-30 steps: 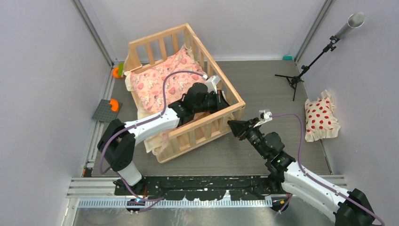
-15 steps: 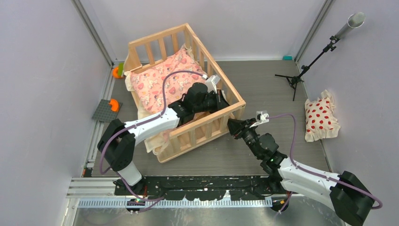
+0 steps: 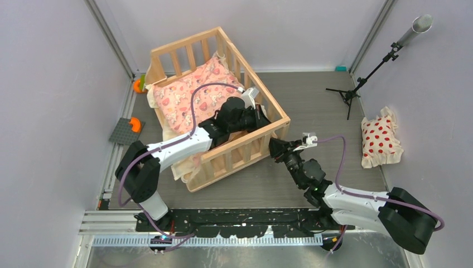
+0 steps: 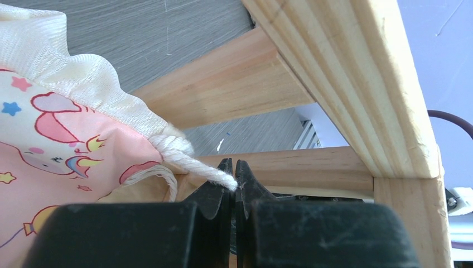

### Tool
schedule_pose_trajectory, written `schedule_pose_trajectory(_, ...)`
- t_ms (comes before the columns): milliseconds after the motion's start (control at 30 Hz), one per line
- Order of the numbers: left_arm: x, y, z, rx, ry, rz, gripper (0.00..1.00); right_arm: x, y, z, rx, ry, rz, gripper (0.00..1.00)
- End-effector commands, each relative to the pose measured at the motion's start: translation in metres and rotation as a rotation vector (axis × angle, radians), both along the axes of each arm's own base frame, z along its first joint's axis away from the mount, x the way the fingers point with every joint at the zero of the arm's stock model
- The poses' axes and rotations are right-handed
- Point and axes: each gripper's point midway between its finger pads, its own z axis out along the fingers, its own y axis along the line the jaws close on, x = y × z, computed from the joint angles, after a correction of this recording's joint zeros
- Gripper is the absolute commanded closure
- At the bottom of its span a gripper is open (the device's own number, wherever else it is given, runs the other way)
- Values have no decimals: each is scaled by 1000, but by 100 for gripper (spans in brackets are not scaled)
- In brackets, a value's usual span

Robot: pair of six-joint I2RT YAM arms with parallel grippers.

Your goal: Set up the pet bed

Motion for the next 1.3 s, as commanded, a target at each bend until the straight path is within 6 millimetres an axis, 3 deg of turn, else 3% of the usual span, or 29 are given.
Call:
schedule_pose_trajectory(0,-12,-9,17,-47,-33,-62,100,5,1,45,62,-133,-27,71)
schedule_pose_trajectory(333,-14,-9,14,-42,-28,-73,100,6,21,46,-128,-236,41,69)
schedule_pose_trajectory(700,-15,-9,14,-42,-28,-78,100,20,19,36,-219,-231,-20,68)
schedule_pose_trajectory(1000,-16,-10,12,-33,-26,-92,100,16,40,34,-419,-347,84,63)
schedule_pose_trajectory(1267,-16,-12,14,-41,-24,-95,100,27,37,27,-484,-308,45,64)
